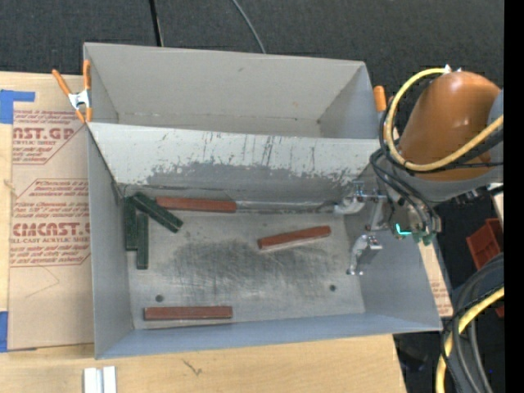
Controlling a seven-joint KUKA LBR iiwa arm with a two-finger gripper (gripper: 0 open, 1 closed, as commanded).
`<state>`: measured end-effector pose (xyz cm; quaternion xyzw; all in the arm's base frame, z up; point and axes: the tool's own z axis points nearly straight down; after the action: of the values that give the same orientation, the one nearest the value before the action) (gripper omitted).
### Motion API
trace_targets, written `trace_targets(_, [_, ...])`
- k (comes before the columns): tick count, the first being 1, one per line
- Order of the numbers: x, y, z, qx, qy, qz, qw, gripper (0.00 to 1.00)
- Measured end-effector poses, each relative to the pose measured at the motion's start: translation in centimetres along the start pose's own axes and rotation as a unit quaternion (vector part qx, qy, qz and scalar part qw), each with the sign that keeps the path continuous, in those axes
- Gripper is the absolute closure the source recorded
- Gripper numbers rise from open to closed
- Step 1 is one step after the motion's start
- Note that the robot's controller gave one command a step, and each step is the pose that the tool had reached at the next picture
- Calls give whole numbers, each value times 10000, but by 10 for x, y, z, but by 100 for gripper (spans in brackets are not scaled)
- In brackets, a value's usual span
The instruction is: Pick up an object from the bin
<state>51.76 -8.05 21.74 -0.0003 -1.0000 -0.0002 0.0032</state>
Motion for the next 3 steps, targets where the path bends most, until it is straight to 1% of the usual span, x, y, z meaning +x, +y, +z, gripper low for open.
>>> trace_targets(1, [-2, 0, -4, 5, -39, -5, 10000, 0])
trace_targets(2, [-32, 30, 62, 10, -72, -234, 9997, 0])
trace_targets(3, [-42, 46, 84, 1, -18, -851, 9964, 0])
